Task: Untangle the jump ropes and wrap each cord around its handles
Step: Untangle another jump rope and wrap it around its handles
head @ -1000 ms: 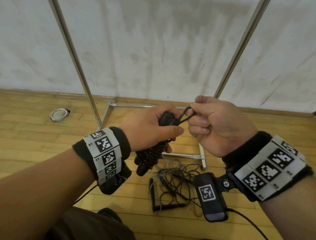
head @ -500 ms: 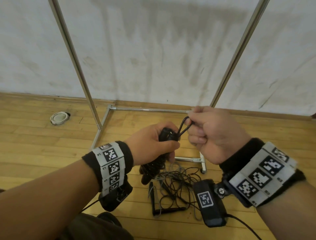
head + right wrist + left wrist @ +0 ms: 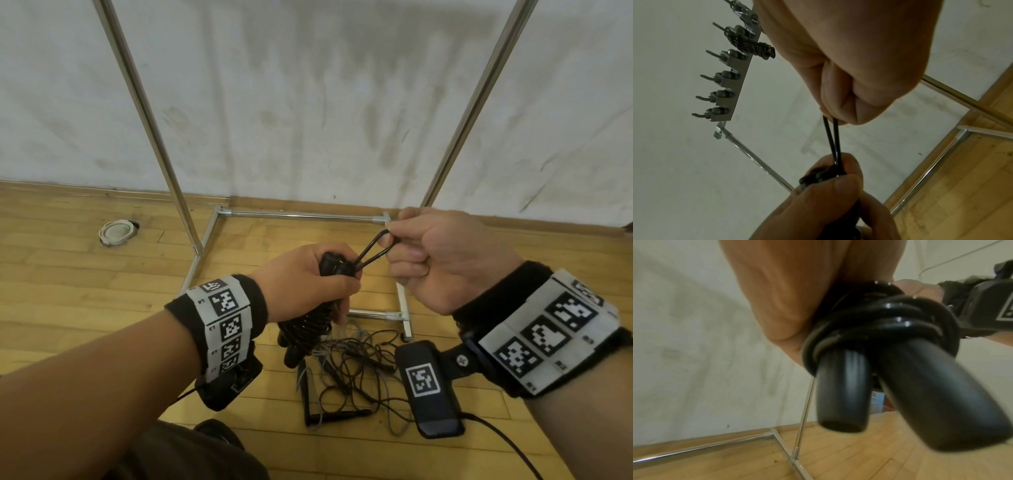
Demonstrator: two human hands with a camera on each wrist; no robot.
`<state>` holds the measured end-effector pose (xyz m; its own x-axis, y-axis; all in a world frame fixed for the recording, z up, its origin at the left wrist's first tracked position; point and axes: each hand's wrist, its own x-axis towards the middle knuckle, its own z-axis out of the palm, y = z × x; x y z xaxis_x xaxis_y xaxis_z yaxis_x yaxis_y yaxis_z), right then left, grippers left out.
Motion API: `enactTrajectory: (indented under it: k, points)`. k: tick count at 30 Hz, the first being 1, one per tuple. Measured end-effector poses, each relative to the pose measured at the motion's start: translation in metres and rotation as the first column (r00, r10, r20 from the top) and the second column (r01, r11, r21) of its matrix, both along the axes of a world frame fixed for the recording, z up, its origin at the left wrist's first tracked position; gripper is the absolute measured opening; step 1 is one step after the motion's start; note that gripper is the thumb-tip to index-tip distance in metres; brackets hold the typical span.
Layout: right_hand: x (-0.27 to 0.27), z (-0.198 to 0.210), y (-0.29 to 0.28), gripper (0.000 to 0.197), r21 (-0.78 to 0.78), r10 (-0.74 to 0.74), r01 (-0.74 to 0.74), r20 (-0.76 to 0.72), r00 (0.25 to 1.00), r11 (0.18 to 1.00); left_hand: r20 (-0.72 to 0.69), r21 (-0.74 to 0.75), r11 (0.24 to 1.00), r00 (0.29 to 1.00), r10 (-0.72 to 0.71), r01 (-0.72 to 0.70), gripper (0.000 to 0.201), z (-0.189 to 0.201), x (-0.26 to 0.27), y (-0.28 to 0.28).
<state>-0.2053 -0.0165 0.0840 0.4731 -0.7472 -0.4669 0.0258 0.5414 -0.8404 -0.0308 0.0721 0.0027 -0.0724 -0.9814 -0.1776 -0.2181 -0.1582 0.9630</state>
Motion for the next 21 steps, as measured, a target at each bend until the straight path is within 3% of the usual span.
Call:
enactTrajectory:
  k: [3, 5, 8, 10, 12, 14, 15, 18, 21]
  points:
    - [0.003, -0.006, 0.007, 0.015, -0.107, -0.008, 0.009, 0.01, 1.0, 0.994, -0.114, 0.01, 0.999, 0.992, 0.049, -0.049, 0.006, -0.002, 0.0, 0.001]
    - [0.007, -0.013, 0.012, 0.008, -0.238, -0.012, 0.005, -0.025, 1.0, 0.971, -0.227, 0.019, 0.987, 0.961, 0.157, -0.157, 0.006, -0.002, 0.006, 0.002]
    - [0.006, -0.025, 0.011, 0.027, -0.424, 0.075, -0.181, -0.255, 0.964, 0.888, -0.394, 0.05, 0.928, 0.847, 0.357, -0.368, 0.01, 0.007, 0.02, -0.003]
    - [0.003, -0.033, 0.013, 0.041, -0.436, 0.264, -0.471, -0.455, 0.851, 0.767, -0.52, 0.058, 0.87, 0.729, 0.445, -0.49, 0.011, 0.016, 0.027, -0.006]
    - [0.004, -0.04, 0.022, 0.049, -0.369, 0.43, -0.716, -0.608, 0.668, 0.592, -0.597, 0.078, 0.825, 0.637, 0.488, -0.559, 0.012, 0.021, 0.028, -0.007]
    - [0.01, -0.048, 0.034, 0.048, -0.357, 0.44, -0.815, -0.706, 0.555, 0.456, -0.628, 0.092, 0.805, 0.593, 0.504, -0.586, 0.015, 0.022, 0.024, -0.008]
    - [0.015, -0.052, 0.039, 0.047, -0.378, 0.419, -0.811, -0.712, 0.563, 0.446, -0.634, 0.096, 0.801, 0.584, 0.507, -0.591, 0.015, 0.022, 0.023, -0.007]
    - [0.023, -0.055, 0.047, 0.049, -0.451, 0.396, -0.724, -0.623, 0.675, 0.522, -0.65, 0.112, 0.793, 0.559, 0.515, -0.599, 0.017, 0.02, 0.018, -0.006]
    - [0.024, -0.057, 0.051, 0.046, -0.482, 0.4, -0.695, -0.58, 0.709, 0.534, -0.667, 0.144, 0.799, 0.539, 0.515, -0.585, 0.02, 0.019, 0.014, -0.002]
